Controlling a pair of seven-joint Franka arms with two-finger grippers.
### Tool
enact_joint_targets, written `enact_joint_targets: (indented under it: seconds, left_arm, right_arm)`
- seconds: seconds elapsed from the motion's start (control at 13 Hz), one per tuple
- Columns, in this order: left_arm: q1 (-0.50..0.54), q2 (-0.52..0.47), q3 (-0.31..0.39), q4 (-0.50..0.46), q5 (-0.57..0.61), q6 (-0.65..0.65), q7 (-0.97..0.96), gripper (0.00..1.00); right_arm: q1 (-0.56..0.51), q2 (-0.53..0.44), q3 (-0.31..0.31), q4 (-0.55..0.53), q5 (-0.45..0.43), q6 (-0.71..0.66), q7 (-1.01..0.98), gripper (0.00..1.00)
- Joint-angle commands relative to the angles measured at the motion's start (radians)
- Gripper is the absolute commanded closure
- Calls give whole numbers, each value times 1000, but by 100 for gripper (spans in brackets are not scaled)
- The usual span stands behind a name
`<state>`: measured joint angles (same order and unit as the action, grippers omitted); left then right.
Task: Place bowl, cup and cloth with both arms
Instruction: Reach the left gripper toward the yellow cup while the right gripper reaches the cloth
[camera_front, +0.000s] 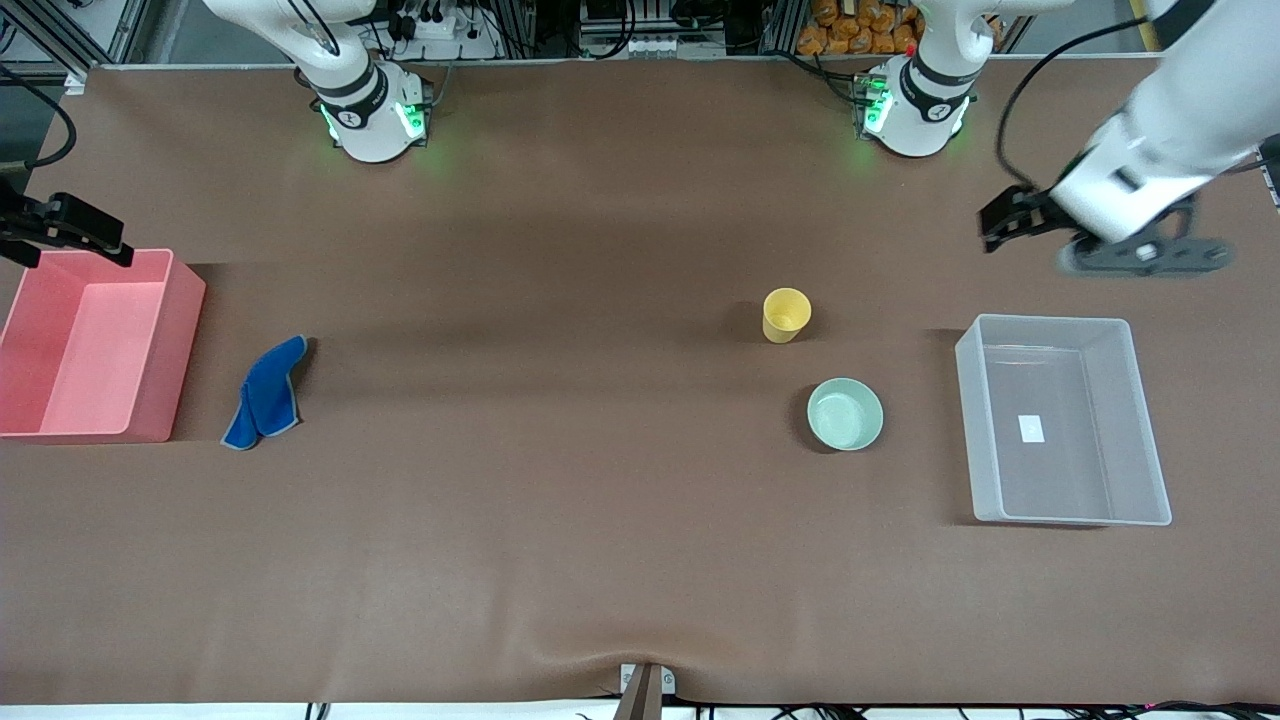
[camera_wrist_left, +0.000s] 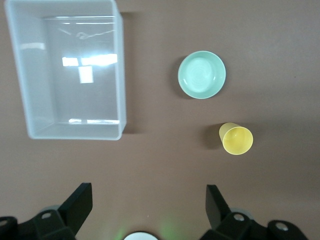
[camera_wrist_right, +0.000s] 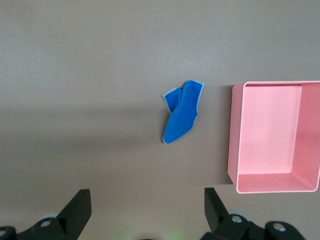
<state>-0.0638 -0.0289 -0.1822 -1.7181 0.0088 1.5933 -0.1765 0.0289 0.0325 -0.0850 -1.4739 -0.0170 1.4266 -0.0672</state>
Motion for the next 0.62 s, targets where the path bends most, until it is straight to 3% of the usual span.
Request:
enact_joint_targets:
  seconds: [0.0,0.15,0.54]
  left_arm:
    - [2,-17,-35,-162,-18,156,-3,0]
    - [2,-19,-84,-271,-38,305,-17,0]
    - [-5,38,-196,-443,-41,557,-138,0]
  right_arm:
    - [-3,10,-2,17,-6,-54,-3,0]
    - [-10,33,-5,17,-11,-69,0,0]
    - [-73,156,-6,15,-3,-57,-13,0]
